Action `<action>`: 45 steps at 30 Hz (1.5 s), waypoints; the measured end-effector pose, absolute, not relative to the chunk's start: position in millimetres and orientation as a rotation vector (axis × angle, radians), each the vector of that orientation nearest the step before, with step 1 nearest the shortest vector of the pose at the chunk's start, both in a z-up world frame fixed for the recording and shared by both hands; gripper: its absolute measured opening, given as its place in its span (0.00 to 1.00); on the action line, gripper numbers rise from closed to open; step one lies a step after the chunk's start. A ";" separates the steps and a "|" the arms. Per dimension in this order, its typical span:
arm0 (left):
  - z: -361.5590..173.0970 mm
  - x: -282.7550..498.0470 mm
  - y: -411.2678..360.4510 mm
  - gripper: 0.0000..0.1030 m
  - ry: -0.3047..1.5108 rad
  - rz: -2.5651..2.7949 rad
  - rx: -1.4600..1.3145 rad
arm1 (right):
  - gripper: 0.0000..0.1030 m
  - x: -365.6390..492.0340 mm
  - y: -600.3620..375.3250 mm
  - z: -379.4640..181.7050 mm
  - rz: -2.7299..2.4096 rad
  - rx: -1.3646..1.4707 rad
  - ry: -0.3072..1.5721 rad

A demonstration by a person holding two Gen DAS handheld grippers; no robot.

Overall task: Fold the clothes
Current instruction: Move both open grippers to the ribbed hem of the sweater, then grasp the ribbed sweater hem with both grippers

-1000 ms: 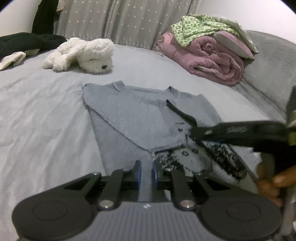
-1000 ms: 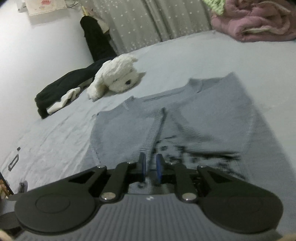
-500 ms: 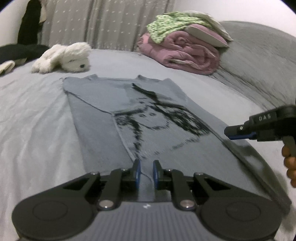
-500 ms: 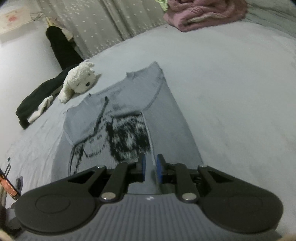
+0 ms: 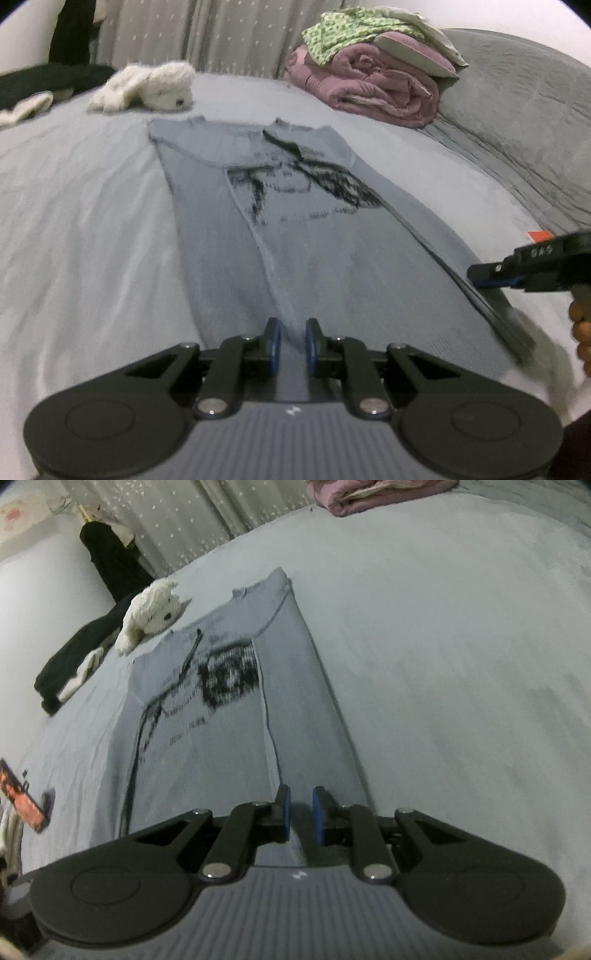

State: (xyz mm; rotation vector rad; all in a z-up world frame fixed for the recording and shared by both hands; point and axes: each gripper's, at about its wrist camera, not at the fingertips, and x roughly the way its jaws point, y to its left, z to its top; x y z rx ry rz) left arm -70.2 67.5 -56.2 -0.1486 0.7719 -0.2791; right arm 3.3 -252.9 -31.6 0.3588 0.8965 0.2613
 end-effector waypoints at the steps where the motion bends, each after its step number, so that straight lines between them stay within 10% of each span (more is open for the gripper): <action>1: -56.6 -77.0 67.7 0.13 0.774 -0.276 -0.149 | 0.18 -1.8 -254.7 -34.6 0.266 0.361 0.904; 16: -42.3 -136.0 72.7 0.17 0.942 -0.370 -0.139 | 0.18 -46.7 -276.3 -36.6 0.426 0.401 1.077; 21: -35.2 -143.9 75.7 0.21 0.968 -0.393 -0.136 | 0.46 -55.5 -279.1 -33.3 0.545 0.461 1.133; 45: -50.9 -101.7 133.0 0.36 1.048 -0.363 -0.427 | 0.47 -20.3 -335.0 -34.5 0.433 0.614 1.100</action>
